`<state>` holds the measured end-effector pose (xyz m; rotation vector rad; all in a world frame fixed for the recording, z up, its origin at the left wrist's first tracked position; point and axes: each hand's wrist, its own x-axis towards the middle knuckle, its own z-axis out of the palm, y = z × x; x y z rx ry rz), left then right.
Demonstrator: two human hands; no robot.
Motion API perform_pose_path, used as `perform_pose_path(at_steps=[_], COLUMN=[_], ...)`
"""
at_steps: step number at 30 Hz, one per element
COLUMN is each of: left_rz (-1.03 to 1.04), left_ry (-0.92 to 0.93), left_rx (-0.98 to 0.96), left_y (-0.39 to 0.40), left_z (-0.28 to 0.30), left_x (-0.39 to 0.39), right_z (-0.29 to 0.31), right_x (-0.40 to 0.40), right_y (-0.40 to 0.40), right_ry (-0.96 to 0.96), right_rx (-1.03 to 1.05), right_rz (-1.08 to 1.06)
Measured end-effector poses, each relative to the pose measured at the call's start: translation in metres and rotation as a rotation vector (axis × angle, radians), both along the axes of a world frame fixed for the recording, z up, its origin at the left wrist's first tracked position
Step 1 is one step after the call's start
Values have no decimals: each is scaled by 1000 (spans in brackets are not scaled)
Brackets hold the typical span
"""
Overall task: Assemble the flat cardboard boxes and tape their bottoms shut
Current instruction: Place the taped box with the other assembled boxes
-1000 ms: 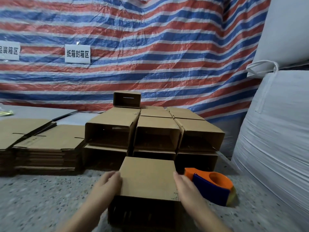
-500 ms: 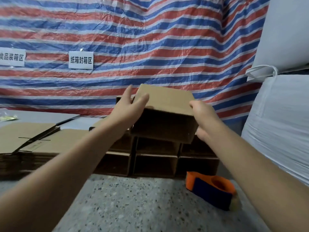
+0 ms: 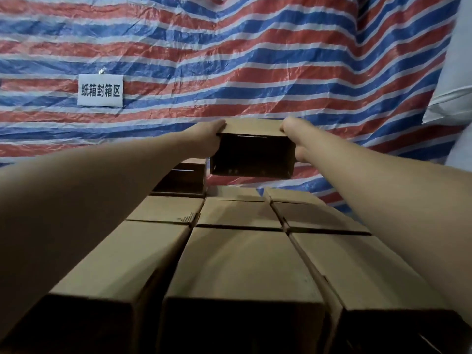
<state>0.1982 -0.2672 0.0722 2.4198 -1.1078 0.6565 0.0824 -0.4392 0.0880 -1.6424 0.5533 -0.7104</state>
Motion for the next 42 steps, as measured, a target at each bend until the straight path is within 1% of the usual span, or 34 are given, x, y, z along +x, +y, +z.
perform_pose_path(at_steps=[2,6,12,15,18,20,22,25,29,32,36,40,42], left_rz=[39,110,218,229,239,245,236,230,222,153,12,-87,-135], left_ry=[-14,-16,-171,-220,-193,-130,-75,-113,-174,-167,-183,-151,-171], left_rx=[41,116,334,373,438,458,440,376,245,138,-37,-100,-151], left_y=[-20,-50,-69,-69,-63,-58,-56,-47,-17,18,69,122,145], left_z=[-8,-26,-37,-41,-48,-53,-53,-39,-15,3,10,4,-2], left_x=[34,80,123,134,137,136,130,110,64,5,-87,-170,-201], right_z=[-6,-23,-44,-50,-63,-69,-66,-48,-24,-13,-17,-25,-28], right_x=[35,91,145,157,163,163,154,135,91,38,-43,-114,-147], right_y=[-21,-52,-78,-80,-77,-72,-66,-57,-30,3,55,104,125], right_ry=[39,83,105,130,221,244,274,261,236,162,62,-93,-161], right_rx=[-3,28,50,49,1,-61,-160,-251,-303,-327,-347,-356,-385], right_rz=[14,40,39,68,93,108,55,-26,-12,-14,-33,-88,-143])
